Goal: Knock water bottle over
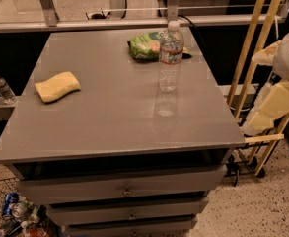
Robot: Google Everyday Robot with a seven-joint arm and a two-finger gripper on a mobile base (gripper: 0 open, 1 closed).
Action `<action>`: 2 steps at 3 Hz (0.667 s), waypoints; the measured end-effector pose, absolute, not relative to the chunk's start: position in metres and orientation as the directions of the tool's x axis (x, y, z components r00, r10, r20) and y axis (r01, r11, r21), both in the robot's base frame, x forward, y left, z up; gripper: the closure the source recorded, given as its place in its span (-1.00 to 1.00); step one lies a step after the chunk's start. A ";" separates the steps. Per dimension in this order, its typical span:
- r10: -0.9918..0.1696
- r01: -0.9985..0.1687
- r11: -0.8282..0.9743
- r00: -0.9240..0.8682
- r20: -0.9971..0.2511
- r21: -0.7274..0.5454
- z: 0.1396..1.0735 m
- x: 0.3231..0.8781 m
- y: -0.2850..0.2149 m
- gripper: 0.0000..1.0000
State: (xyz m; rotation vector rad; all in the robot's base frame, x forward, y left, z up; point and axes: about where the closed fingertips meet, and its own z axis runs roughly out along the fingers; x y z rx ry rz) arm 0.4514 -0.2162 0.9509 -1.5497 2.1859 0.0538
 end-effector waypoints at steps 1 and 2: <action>-0.758 -0.892 0.430 -0.272 -0.593 -0.140 0.901 0.480 -0.197 -1.00; -0.687 -0.868 0.475 -0.265 -0.677 -0.142 0.913 0.498 -0.183 -1.00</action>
Offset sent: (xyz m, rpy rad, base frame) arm 0.0220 0.0138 -0.0438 0.1958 -0.0029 -0.0188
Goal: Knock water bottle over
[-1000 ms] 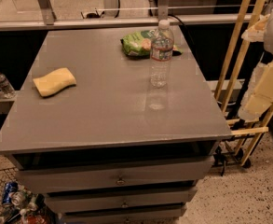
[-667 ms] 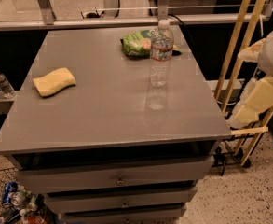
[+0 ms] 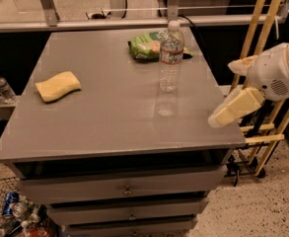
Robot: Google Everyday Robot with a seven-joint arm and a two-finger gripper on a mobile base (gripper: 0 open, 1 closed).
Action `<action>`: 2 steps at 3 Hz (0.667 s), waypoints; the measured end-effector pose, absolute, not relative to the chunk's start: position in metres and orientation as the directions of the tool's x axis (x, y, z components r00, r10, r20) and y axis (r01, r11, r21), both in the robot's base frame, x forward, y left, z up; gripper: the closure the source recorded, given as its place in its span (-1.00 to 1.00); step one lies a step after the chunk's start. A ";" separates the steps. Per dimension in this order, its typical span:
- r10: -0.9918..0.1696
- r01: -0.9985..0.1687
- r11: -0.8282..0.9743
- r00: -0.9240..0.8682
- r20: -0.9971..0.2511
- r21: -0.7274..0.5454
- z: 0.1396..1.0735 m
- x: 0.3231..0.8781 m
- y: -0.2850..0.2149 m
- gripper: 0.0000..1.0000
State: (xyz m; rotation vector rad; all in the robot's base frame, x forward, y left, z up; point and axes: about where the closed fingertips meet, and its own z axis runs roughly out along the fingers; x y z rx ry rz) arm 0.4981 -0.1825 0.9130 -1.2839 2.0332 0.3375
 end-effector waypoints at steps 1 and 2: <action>-0.683 -0.868 0.477 -0.267 -0.680 -0.138 0.911 0.498 -0.181 -1.00; -0.652 -0.838 0.521 -0.271 -0.709 -0.159 0.905 0.522 -0.182 -1.00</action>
Offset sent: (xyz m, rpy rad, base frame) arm 0.0974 -0.0104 -0.0249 0.1135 -0.1627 -0.2033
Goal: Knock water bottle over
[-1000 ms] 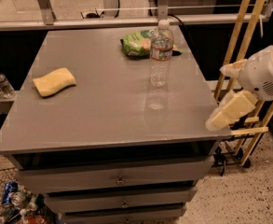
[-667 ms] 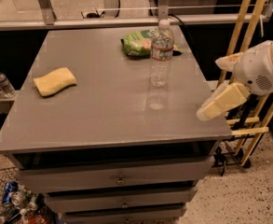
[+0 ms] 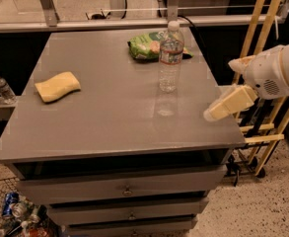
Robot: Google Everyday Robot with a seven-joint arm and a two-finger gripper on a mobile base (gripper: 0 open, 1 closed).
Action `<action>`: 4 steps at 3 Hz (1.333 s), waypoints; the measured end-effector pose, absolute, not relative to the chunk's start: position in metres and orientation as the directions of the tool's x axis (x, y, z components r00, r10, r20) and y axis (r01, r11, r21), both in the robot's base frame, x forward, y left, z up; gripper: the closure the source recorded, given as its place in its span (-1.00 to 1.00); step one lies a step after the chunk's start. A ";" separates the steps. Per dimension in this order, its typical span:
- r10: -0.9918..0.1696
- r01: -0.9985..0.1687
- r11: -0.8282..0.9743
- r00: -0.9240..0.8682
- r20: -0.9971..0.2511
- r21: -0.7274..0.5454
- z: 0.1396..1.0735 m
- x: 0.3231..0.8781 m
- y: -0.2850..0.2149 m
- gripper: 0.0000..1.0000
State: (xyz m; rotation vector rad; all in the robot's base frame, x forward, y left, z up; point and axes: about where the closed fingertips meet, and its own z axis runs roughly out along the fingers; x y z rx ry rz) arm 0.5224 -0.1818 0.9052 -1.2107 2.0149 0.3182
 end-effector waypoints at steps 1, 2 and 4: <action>-0.591 -0.781 0.594 -0.261 -0.763 -0.193 0.899 0.571 -0.183 -1.00; -0.536 -0.729 0.651 -0.247 -0.807 -0.209 0.899 0.606 -0.183 -1.00; -0.415 -0.747 0.642 -0.148 -0.898 -0.174 0.918 0.635 -0.154 -1.00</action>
Offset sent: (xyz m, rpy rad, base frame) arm 0.1261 -0.0084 -0.0055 0.1653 -0.2185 -0.2269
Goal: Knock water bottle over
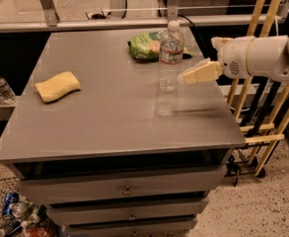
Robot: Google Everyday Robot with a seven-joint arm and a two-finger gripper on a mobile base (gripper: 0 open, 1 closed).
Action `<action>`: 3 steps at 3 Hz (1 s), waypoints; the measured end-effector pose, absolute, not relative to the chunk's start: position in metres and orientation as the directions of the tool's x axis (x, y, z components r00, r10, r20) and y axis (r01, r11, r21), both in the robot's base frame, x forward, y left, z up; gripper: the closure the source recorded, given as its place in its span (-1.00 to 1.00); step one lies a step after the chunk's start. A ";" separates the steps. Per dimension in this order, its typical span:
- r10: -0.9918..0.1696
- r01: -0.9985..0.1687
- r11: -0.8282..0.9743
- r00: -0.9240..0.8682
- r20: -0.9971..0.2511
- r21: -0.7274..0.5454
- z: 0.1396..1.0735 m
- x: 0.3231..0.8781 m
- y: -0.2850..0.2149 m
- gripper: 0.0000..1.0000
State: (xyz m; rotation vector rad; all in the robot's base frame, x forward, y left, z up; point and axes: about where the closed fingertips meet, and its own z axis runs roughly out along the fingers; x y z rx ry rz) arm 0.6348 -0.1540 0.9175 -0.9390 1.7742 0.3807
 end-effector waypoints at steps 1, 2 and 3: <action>-0.378 -0.786 0.596 -0.095 -0.921 -0.164 0.926 0.640 -0.129 -1.00; -0.367 -0.820 0.548 -0.055 -0.929 -0.167 0.931 0.643 -0.104 -1.00; -0.338 -0.838 0.518 -0.017 -0.941 -0.171 0.933 0.648 -0.087 -0.66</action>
Offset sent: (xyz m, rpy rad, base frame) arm 0.0117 0.0761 0.0184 0.0873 -0.0630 0.2082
